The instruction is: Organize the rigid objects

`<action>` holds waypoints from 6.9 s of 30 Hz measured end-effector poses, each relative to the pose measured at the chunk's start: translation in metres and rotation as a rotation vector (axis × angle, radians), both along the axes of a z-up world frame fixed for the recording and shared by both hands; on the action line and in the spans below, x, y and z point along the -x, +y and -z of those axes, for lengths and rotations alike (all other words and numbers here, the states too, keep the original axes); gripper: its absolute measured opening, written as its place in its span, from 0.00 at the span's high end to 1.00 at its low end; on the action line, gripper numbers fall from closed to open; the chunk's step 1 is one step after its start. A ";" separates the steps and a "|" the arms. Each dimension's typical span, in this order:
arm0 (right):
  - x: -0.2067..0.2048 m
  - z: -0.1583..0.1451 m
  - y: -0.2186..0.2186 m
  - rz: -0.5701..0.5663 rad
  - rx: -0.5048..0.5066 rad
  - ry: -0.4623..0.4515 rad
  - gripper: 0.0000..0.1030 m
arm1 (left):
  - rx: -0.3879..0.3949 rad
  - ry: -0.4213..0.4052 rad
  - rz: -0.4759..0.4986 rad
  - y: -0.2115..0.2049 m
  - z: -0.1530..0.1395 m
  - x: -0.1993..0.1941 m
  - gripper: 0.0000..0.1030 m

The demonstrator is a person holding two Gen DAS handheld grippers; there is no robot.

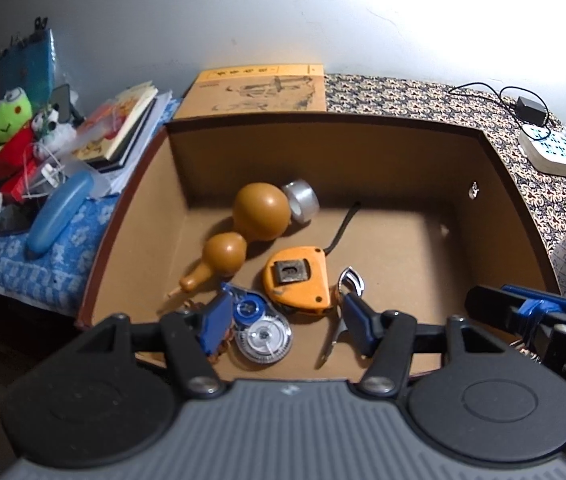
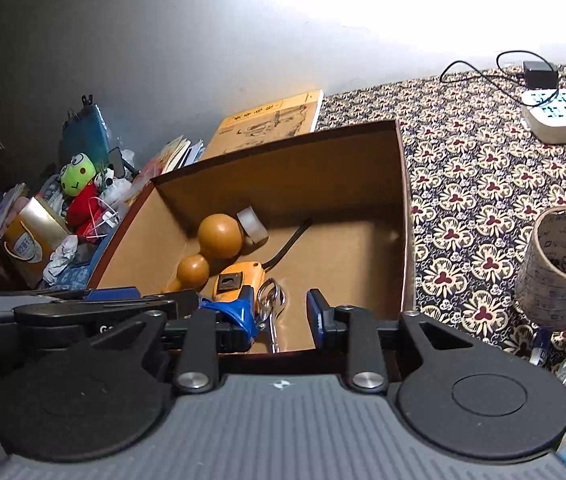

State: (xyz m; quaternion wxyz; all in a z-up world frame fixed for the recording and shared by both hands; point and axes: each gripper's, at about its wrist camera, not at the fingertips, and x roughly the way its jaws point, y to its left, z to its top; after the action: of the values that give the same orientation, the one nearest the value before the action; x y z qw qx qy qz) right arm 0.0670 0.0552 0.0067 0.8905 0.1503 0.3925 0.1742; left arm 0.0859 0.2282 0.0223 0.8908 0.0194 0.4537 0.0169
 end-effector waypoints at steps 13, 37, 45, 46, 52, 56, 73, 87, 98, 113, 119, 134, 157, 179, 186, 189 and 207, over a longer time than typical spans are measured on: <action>0.010 -0.005 -0.002 -0.050 -0.026 0.014 0.90 | -0.017 0.026 -0.017 -0.003 -0.006 0.009 0.39; 0.096 0.044 -0.159 0.175 0.037 0.169 0.89 | 0.196 -0.026 0.468 -0.127 -0.021 0.100 0.38; 0.112 0.056 -0.221 0.319 0.020 0.199 0.89 | 0.258 0.137 0.550 -0.194 0.024 0.102 0.33; 0.113 0.057 -0.226 0.327 0.024 0.202 0.89 | 0.254 0.133 0.551 -0.200 0.027 0.103 0.33; 0.114 0.068 -0.247 0.349 0.024 0.241 0.89 | 0.187 0.100 0.638 -0.232 0.037 0.106 0.32; 0.109 0.072 -0.259 0.356 -0.035 0.264 0.89 | 0.192 0.101 0.685 -0.242 0.041 0.107 0.33; 0.066 0.084 -0.248 0.307 -0.098 0.265 0.84 | 0.196 0.271 0.687 -0.275 0.088 0.083 0.32; 0.078 0.093 -0.243 0.218 -0.166 0.216 0.87 | 0.178 0.260 0.652 -0.273 0.091 0.080 0.47; 0.085 0.105 -0.262 0.306 -0.373 0.259 0.92 | 0.111 0.242 0.655 -0.283 0.092 0.083 0.46; 0.091 0.113 -0.248 0.246 -0.433 0.293 0.95 | 0.050 0.214 0.672 -0.284 0.090 0.092 0.65; 0.105 0.117 -0.257 0.255 -0.493 0.341 0.97 | 0.084 0.220 0.704 -0.276 0.089 0.102 0.65; 0.091 0.029 -0.216 0.190 -0.469 0.096 0.97 | 0.177 -0.028 0.706 -0.226 0.007 0.093 0.66; -0.090 -0.033 -0.019 -0.121 -0.239 -0.029 0.96 | 0.186 -0.115 0.466 -0.029 -0.044 -0.065 0.68; -0.149 0.043 0.035 -0.076 -0.025 0.163 0.97 | 0.142 0.149 0.378 -0.011 0.047 -0.138 0.71; -0.156 0.049 0.024 -0.026 -0.080 0.175 0.97 | 0.091 0.114 0.356 -0.014 0.051 -0.141 0.71; -0.157 0.051 0.018 0.003 -0.122 0.187 0.97 | 0.081 0.123 0.348 -0.015 0.054 -0.145 0.71; -0.156 0.050 0.016 0.018 -0.183 0.189 0.90 | 0.075 0.078 0.342 -0.013 0.054 -0.148 0.59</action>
State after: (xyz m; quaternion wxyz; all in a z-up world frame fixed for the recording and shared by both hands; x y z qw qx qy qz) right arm 0.2235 0.0707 -0.0438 0.8337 0.2500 0.4558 0.1865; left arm 0.2339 0.2151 -0.0312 0.8624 0.0639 0.4784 -0.1527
